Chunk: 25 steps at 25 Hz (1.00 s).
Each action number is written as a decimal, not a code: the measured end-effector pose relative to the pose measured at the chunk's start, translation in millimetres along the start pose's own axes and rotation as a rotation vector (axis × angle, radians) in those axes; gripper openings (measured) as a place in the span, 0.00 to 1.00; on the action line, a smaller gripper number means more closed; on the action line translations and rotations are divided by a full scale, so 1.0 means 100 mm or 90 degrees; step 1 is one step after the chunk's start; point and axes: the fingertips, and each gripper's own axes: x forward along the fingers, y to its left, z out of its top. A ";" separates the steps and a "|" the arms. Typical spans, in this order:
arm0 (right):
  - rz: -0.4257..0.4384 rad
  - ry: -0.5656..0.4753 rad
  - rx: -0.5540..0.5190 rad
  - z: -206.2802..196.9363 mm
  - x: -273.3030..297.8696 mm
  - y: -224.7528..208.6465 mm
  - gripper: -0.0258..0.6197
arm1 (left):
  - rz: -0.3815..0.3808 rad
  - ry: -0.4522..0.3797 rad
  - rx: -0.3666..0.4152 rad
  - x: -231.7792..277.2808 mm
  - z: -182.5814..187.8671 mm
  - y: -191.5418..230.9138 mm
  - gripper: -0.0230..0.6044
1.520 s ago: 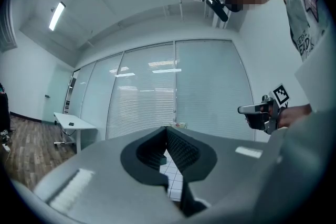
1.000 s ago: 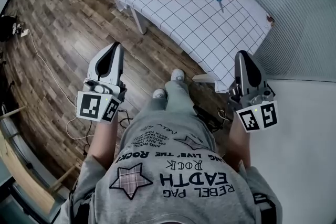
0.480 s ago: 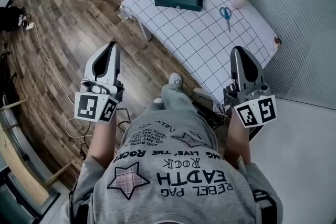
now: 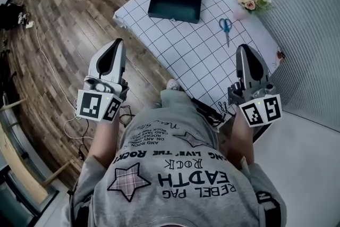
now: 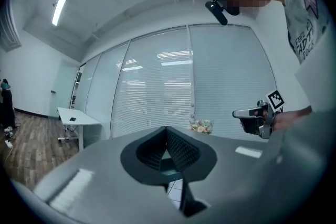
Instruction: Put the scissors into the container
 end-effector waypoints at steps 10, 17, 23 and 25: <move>0.041 0.033 -0.039 -0.12 0.43 -0.22 0.07 | 0.025 0.023 0.011 0.39 -0.06 0.08 0.05; -0.007 0.037 -0.020 -0.14 0.60 -0.45 0.07 | -0.038 0.025 0.009 0.89 -0.07 0.20 0.05; -0.053 0.056 -0.061 -0.14 0.90 -0.47 0.07 | -0.106 0.028 0.004 1.35 -0.04 0.46 0.05; -0.070 0.071 -0.088 -0.18 1.03 -0.43 0.07 | -0.127 0.029 0.004 1.49 -0.04 0.58 0.05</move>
